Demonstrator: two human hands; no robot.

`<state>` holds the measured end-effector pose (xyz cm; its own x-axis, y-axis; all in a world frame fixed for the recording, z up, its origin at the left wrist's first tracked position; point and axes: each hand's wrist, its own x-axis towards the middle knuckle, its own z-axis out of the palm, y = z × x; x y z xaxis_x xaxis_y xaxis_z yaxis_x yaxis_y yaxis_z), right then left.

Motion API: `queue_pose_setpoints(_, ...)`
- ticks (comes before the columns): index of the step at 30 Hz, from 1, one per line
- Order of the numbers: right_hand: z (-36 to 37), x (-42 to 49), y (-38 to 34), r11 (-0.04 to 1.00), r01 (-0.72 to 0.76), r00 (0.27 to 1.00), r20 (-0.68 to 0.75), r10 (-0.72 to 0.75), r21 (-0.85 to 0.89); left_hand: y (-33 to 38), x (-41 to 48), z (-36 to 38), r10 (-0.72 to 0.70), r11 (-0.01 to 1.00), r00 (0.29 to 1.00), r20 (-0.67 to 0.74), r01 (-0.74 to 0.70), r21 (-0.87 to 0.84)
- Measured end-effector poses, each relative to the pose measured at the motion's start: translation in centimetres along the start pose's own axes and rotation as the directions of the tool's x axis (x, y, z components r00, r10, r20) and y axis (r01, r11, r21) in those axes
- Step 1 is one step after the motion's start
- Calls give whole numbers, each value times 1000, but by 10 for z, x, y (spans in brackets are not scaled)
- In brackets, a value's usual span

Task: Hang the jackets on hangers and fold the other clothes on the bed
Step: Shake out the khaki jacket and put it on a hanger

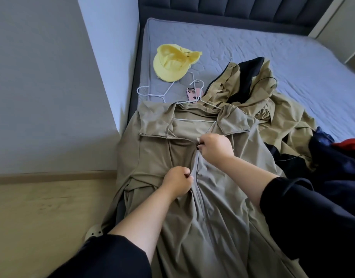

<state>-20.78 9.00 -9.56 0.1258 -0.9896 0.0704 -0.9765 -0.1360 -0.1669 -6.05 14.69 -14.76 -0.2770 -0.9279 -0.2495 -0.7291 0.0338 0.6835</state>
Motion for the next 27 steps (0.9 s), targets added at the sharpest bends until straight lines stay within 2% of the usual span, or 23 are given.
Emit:
queue_pose_setpoints(3, -3, 7, -3, 986, -113, 987, -104, 126, 124, -4, 1, -2, 40, 999, 999, -10, -40, 33)
queue_pose_setpoints(8, -5, 13, -7, 903, -273, 904, -234, 359, 330, -12, -1, 1, 88, 992, 996, -3, -87, 90)
queue_pose_setpoints(14, -9, 20, -3, 808, -335, 804, -299, 514, 486, -20, -3, 7, 122, 979, 992, 12, -123, 162)
queue_pose_setpoints(16, -8, 21, -3, 790, -343, 786, -305, 537, 508, -21, -3, 8, 123, 973, 992, 33, -127, 194)
queue_pose_setpoints(20, -16, 31, -2, 809, -322, 799, -317, 511, 492, -23, -4, 8, 67, 978, 996, 57, -77, 195)
queue_pose_setpoints(24, -19, 36, -7, 775, -321, 768, -329, 549, 544, -23, -3, 8, 44, 982, 998, 46, -52, 184)
queue_pose_setpoints(25, -18, 34, -8, 773, -317, 775, -320, 545, 550, -24, -3, 8, 43, 981, 998, 41, -50, 188)
queue_pose_setpoints(27, -16, 30, -11, 809, -268, 837, -288, 464, 523, -25, -5, 10, 51, 980, 998, 31, -56, 193)
